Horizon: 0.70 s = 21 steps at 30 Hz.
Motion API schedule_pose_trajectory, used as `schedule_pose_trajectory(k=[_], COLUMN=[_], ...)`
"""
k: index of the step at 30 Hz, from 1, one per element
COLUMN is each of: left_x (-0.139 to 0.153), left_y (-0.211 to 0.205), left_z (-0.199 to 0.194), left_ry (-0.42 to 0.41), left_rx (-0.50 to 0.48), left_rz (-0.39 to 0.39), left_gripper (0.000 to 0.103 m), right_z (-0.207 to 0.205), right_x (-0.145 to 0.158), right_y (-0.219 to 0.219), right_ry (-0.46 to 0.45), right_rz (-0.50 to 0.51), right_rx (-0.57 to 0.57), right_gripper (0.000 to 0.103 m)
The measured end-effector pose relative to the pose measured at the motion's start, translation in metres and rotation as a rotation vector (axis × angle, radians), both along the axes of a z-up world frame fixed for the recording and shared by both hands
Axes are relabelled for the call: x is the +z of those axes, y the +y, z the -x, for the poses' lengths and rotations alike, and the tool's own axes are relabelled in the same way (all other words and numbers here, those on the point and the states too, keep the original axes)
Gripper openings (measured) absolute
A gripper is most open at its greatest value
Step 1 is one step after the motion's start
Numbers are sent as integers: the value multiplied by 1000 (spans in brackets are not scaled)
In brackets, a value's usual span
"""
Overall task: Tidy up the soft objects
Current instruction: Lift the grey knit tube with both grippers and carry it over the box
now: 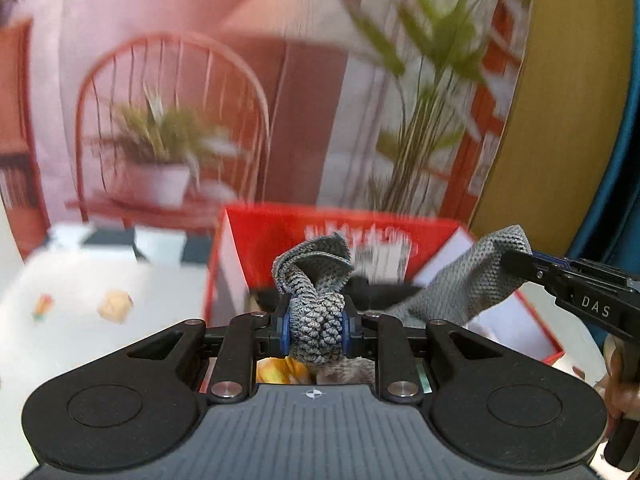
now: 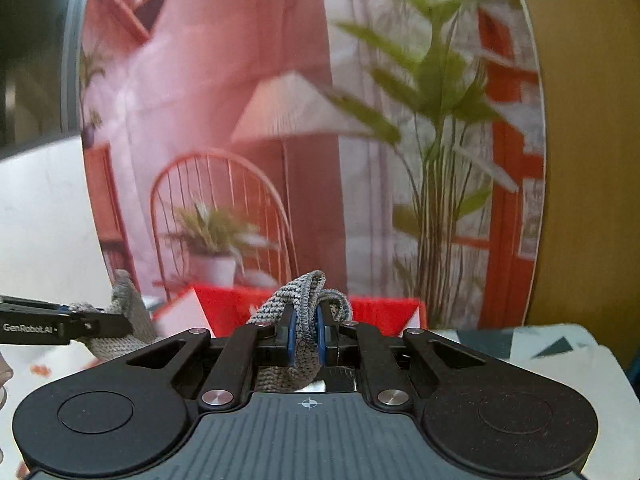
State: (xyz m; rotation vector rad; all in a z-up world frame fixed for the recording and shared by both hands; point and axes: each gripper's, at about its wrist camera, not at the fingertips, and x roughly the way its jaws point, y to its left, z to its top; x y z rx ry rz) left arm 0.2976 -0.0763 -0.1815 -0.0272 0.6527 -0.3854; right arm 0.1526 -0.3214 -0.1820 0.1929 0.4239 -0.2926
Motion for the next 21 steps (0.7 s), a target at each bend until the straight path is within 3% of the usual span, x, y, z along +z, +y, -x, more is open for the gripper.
schedule_pose_trajectory(k=[3, 8, 13, 21], left_x=[-19, -31, -25, 13], left_y=[-1, -9, -21, -23], left_z=[-7, -16, -33, -51], left_ry=[58, 63, 28, -114], left_rx=[-10, -19, -21, 19], left_rz=[-2, -33, -71, -10], left_gripper=[24, 24, 24, 23], right_z=[-4, -9, -18, -29], right_x=[-18, -39, -43, -11], right_y=[0, -1, -7, -22], right_ry=[48, 97, 102, -2], right_rz=[-19, -40, -38, 17], right_rx=[3, 1, -27, -89], right_gripper=[10, 10, 10, 9])
